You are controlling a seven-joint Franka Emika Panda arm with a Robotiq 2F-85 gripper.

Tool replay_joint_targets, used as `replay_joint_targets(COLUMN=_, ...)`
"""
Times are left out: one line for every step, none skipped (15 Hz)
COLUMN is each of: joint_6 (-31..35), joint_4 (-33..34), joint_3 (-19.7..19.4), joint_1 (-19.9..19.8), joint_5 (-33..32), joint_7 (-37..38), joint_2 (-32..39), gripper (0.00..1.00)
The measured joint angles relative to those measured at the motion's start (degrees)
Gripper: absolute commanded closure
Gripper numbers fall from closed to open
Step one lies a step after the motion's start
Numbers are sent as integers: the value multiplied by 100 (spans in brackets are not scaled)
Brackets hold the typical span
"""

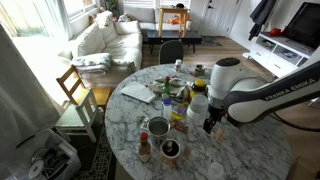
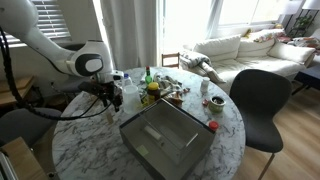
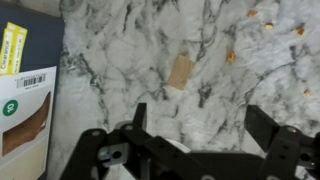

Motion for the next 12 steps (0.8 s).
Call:
replay_joint_targets(joint_6=0, joint_4=2, joint_3=-2, joint_1=0, joint_5=0, joint_7=-3, joint_2=0, gripper=0)
replay_joint_targets(joint_6=0, joint_4=8, joint_3=-2, joint_1=0, joint_5=0, joint_7=-3, joint_2=1, gripper=0)
replay_joint_targets(joint_6=0, joint_4=13, joint_3=-7, joint_1=-1, joint_5=25, joint_7=-3, joint_2=1, gripper=0)
replay_joint_targets(joint_6=0, joint_4=15, joint_3=-11, joint_1=-8, joint_5=89, joint_7=-3, joint_2=0, gripper=0)
replay_joint_targets(joint_6=0, joint_4=15, joint_3=-13, joint_1=-24, joint_5=183, joint_7=-3, joint_2=-2, gripper=0)
replay_joint_targets(joint_6=0, joint_4=15, joint_3=-15, joint_1=-44, joint_5=290, joint_7=-3, joint_2=-4, gripper=0)
replay_joint_targets(joint_6=-6, joint_4=15, joint_3=-17, joint_1=-60, joint_5=399, joint_7=-3, joint_2=-4, gripper=0)
replay_joint_targets(joint_6=-13, joint_4=15, joint_3=-24, joint_1=-71, joint_5=490, joint_7=-3, joint_2=-4, gripper=0)
replay_joint_targets(joint_6=-21, joint_4=15, joint_3=-42, joint_1=-78, joint_5=549, joint_7=22, joint_2=-4, gripper=0)
replay_joint_targets(joint_6=-32, joint_4=15, joint_3=-71, joint_1=-81, joint_5=582, joint_7=59, joint_2=-4, gripper=0)
replay_joint_targets(joint_6=-43, joint_4=15, joint_3=-109, joint_1=-82, joint_5=586, joint_7=116, joint_2=-5, gripper=2)
replay_joint_targets(joint_6=-53, joint_4=14, joint_3=-152, joint_1=-83, joint_5=586, joint_7=189, joint_2=-5, gripper=10)
